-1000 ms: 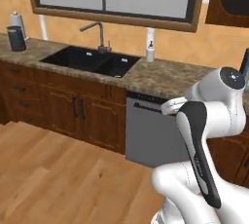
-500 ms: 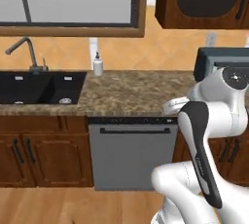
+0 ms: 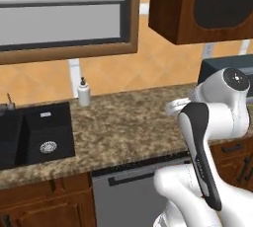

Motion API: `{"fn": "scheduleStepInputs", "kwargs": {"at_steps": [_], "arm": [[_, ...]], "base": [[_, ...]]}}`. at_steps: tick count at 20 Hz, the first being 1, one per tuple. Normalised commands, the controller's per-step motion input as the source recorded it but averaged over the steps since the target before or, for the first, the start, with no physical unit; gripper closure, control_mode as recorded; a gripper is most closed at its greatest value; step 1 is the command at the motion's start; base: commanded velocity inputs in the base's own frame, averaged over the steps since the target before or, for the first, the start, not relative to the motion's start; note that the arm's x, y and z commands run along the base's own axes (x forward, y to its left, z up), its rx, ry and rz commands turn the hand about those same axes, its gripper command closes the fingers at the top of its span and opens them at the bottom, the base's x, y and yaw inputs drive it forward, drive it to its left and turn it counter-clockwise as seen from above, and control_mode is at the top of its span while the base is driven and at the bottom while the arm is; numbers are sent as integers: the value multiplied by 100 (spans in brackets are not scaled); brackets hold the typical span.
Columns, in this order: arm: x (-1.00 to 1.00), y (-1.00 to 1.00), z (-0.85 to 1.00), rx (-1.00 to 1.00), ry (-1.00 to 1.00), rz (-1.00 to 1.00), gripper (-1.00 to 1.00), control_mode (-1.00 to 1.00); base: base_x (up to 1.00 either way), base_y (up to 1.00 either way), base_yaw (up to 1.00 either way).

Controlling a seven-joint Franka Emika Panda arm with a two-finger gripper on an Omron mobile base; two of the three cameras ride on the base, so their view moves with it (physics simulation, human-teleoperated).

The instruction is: Navigate to the dishwasher.

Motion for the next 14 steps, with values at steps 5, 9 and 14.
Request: {"fn": "scheduleStepInputs", "kwargs": {"at_steps": [5, 9, 14], "arm": [[0, 0, 0, 0, 0, 0, -100, 100], [0, 0, 0, 0, 0, 0, -100, 100], [0, 0, 0, 0, 0, 0, -100, 100]], "base": [[100, 11, -33], [95, 13, -6], [21, -37, 40]]}}
